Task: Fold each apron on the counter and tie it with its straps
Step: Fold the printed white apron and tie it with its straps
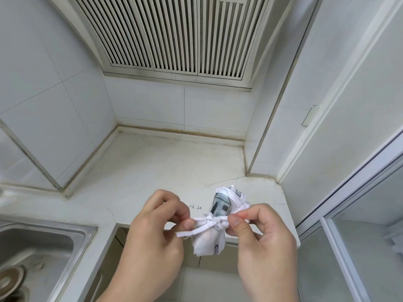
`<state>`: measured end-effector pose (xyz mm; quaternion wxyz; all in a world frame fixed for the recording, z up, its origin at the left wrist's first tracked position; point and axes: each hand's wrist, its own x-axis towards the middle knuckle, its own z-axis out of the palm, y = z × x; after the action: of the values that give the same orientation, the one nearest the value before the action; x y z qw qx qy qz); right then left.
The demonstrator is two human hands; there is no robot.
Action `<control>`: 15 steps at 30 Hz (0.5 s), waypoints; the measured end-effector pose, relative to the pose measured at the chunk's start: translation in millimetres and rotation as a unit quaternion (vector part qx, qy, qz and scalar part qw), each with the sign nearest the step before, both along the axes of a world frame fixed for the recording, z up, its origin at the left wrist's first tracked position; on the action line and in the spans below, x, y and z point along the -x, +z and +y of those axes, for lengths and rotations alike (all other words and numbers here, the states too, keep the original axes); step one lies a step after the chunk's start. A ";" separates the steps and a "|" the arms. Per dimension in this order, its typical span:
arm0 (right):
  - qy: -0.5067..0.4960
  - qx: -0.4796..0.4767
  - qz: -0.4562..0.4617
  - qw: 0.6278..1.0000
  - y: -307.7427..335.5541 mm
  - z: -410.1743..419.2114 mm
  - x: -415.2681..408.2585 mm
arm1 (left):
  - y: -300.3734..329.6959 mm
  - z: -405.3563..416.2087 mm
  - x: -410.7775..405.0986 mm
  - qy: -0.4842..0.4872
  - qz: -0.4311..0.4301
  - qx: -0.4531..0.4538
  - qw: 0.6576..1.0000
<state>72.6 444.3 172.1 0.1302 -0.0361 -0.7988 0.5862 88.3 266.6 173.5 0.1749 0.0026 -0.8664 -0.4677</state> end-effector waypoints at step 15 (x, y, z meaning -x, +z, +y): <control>0.230 -0.312 0.344 0.855 -18.2 -30.2 -9.3 | 15.7 -26.3 -6.5 -0.102 -0.301 -0.347 0.882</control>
<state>81.9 414.1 153.9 0.2626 0.3948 -0.8297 0.2946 94.9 240.3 189.1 -0.1549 0.1151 -0.6552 -0.7304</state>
